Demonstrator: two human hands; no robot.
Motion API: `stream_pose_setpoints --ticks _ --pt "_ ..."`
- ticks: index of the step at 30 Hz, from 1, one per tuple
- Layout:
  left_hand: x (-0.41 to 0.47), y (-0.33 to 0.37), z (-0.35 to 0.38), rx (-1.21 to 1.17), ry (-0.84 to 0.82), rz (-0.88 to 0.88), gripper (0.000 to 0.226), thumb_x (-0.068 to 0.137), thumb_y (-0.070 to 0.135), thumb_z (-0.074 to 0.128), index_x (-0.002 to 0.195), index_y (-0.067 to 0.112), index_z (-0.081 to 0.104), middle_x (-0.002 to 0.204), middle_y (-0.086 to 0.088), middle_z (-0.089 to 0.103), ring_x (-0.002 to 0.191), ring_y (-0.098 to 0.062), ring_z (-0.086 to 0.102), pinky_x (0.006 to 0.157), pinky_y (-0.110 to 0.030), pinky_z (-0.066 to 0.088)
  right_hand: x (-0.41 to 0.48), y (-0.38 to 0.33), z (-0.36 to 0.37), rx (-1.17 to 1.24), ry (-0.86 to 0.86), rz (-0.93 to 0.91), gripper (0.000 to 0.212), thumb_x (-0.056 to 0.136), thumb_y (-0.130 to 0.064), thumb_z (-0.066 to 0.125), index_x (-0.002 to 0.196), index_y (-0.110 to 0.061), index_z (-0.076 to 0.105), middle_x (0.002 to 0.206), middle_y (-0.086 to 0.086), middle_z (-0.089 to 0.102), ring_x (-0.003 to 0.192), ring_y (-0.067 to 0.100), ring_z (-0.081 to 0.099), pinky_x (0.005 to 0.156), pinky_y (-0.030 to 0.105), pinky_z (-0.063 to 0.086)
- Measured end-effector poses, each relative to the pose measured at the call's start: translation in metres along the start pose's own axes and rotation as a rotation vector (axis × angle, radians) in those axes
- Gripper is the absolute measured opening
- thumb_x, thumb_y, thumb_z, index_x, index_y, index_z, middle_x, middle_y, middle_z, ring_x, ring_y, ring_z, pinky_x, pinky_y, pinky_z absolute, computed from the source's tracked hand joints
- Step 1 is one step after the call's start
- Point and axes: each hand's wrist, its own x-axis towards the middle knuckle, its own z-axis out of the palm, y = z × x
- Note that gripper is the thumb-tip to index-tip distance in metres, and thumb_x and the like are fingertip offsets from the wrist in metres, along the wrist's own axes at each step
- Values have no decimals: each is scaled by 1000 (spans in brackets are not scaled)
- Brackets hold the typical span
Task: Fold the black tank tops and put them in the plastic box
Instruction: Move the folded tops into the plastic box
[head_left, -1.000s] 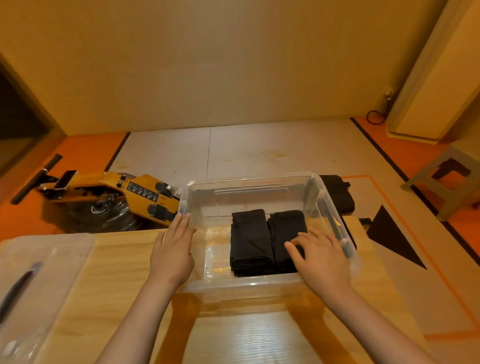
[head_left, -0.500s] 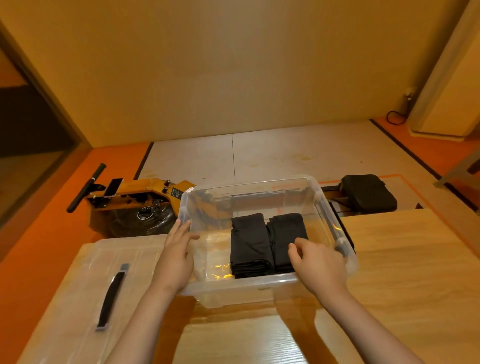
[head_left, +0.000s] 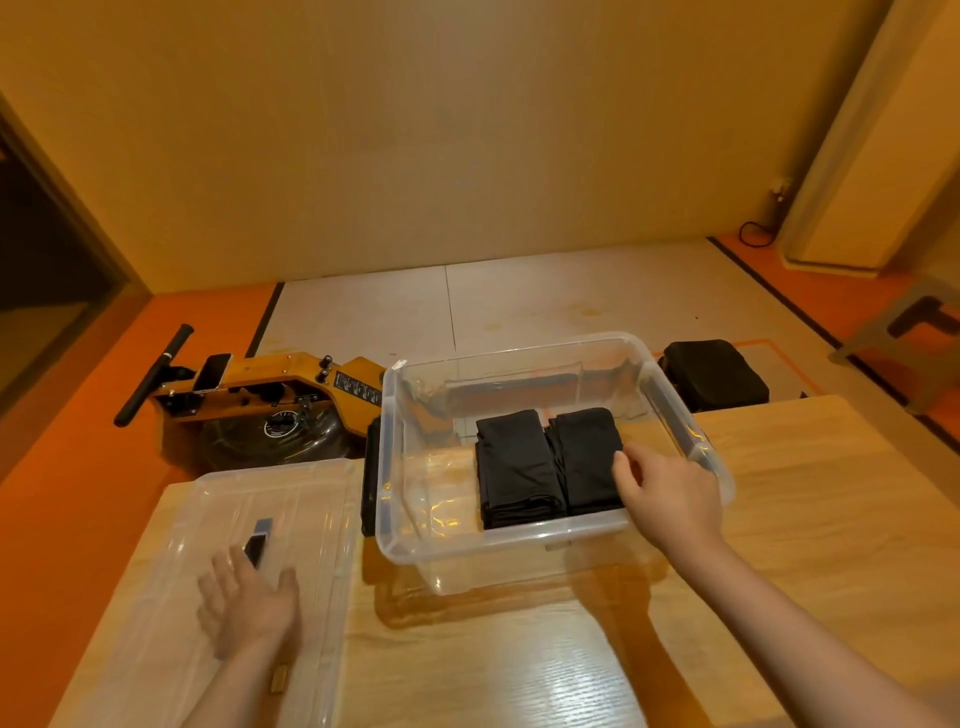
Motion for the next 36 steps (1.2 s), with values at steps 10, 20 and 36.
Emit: stream_pose_setpoints --ticks 10,20,36 --pt "26 -45 11 166 -39 -17 53 90 39 60 126 2 47 126 -23 50 118 -39 43 96 -47 37 -5 -4 -4 -24 -11 -22 26 97 -26 46 71 -23 50 49 -11 41 44 2 41 43 23 20" --pt "23 -38 7 172 17 -45 33 101 25 40 122 3 49 124 -22 52 117 -36 46 93 -45 34 -4 -1 -1 5 -3 -27 28 97 -26 44 70 -22 51 51 -7 49 46 12 48 46 29 41" --pt "-7 142 -146 -91 457 688 33 102 20 41 128 1 49 115 -21 53 107 -39 48 91 -53 40 -5 -1 0 62 27 -23 17 97 -28 45 88 -22 57 62 -9 57 54 8 54 52 29 48"
